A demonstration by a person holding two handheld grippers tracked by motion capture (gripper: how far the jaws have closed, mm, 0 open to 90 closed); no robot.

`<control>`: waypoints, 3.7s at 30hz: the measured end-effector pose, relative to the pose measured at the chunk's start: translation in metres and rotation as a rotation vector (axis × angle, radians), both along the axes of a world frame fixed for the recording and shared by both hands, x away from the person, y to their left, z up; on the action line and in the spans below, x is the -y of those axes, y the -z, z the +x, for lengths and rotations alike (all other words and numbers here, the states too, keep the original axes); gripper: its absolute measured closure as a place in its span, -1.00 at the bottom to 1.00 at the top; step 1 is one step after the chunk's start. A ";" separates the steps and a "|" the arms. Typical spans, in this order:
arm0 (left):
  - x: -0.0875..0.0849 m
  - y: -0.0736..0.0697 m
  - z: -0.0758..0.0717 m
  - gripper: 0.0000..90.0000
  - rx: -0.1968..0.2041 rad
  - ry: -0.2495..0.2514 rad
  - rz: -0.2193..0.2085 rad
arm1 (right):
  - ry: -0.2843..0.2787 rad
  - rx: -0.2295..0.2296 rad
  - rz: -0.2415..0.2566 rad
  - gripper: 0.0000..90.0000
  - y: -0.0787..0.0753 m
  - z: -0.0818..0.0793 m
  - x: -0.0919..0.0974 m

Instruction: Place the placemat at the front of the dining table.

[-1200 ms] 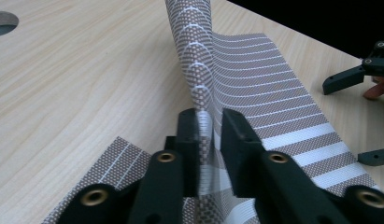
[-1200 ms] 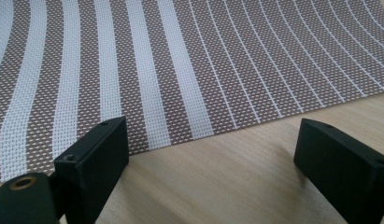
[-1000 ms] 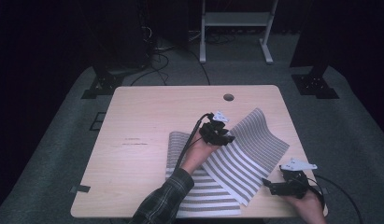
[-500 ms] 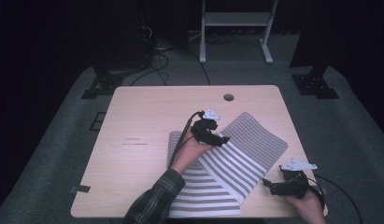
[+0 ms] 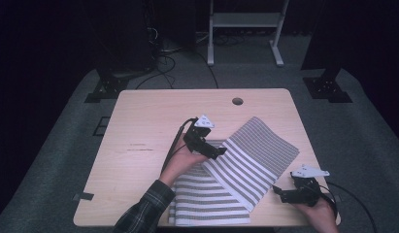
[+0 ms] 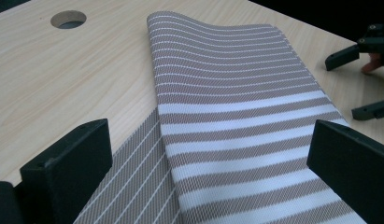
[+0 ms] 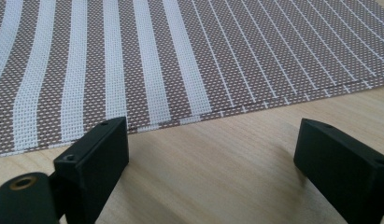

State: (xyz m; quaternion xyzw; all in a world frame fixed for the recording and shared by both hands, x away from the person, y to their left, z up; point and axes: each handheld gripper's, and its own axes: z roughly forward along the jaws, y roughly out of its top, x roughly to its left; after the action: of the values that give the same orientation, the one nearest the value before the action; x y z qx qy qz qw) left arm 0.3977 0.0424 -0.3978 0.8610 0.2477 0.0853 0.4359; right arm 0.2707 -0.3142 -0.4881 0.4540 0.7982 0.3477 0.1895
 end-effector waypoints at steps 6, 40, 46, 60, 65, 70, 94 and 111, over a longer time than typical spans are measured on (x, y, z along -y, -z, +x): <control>-0.023 0.000 -0.015 -1.00 0.016 -0.002 0.001 | -0.001 0.001 -0.001 -0.80 0.000 0.000 0.000; -0.132 0.033 -0.071 -1.00 0.035 -0.101 0.034 | -0.015 0.000 -0.001 -0.80 0.000 0.000 0.001; -0.150 0.046 -0.081 -1.00 0.022 -0.115 0.068 | -0.019 0.002 -0.001 -0.80 0.000 0.000 0.002; -0.186 0.074 -0.097 -1.00 -0.036 -0.143 0.133 | -0.003 0.007 0.009 -0.80 -0.003 0.000 0.003; -0.190 0.081 -0.099 -1.00 -0.039 -0.142 0.165 | 0.001 0.015 0.009 -0.80 -0.006 0.000 0.004; -0.190 0.085 -0.100 -1.00 -0.015 -0.144 0.170 | 0.013 0.025 0.003 -0.80 -0.009 0.002 0.006; -0.191 0.086 -0.100 -1.00 -0.003 -0.138 0.153 | 0.151 0.059 -0.022 -0.50 -0.024 0.046 0.024; -0.191 0.086 -0.100 -1.00 -0.003 -0.137 0.155 | 0.245 0.005 0.001 -0.08 -0.021 0.086 0.039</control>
State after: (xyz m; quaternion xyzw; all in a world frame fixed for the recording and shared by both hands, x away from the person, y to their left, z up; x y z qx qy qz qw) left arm 0.2982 0.2339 -0.4839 0.8734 0.2990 0.1326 0.3607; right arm 0.3569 -0.3534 -0.4672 0.5476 0.7359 0.3235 0.2321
